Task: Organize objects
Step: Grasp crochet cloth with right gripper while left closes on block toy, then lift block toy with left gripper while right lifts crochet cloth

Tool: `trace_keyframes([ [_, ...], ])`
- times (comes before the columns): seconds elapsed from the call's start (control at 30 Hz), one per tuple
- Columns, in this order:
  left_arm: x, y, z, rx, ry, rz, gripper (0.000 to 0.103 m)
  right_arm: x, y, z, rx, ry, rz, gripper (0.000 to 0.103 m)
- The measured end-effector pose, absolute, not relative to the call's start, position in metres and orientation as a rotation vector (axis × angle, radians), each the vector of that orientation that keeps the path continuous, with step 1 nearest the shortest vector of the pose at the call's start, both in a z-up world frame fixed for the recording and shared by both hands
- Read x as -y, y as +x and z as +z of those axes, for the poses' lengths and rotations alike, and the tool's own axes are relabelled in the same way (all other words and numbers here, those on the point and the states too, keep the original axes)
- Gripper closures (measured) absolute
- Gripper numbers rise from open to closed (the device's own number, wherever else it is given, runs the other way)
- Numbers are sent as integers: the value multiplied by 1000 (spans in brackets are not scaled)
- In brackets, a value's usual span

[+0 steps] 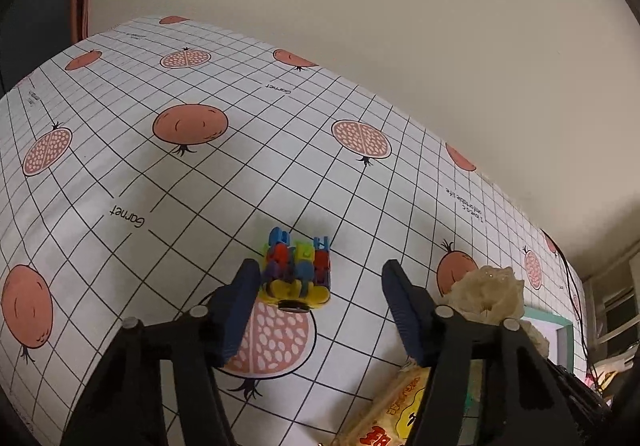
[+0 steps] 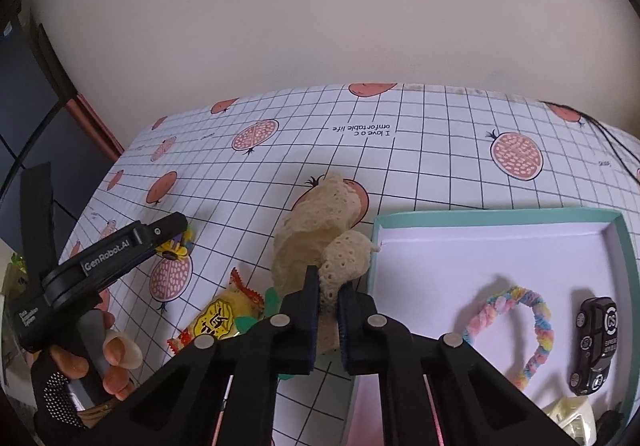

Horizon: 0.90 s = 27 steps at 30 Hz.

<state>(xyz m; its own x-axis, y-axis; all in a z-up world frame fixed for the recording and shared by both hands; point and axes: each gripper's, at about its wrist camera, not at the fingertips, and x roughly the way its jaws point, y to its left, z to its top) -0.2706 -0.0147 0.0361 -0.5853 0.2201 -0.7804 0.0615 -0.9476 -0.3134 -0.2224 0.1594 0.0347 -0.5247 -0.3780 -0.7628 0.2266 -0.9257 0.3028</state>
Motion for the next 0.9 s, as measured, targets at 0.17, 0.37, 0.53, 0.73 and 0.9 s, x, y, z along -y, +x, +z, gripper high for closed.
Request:
trace_keyframes([
  [0.17, 13, -272, 34, 466, -1388, 2670, 49, -160, -222, 36, 247, 1282, -2455, 95],
  [0.37, 12, -273, 31, 440, -1417, 2673, 68, -160, -222, 36, 256, 1281, -2454, 95],
  [0.53, 11, -273, 31, 421, -1417, 2679, 68, -159, -221, 37, 257, 1269, -2447, 96],
  [0.73, 13, -272, 33, 413, -1426, 2679, 68, -159, -218, 44, 270, 1234, -2447, 97],
  [0.9, 14, -270, 41, 433, -1399, 2677, 68, -160, -215, 56, 274, 1190, -2452, 97],
])
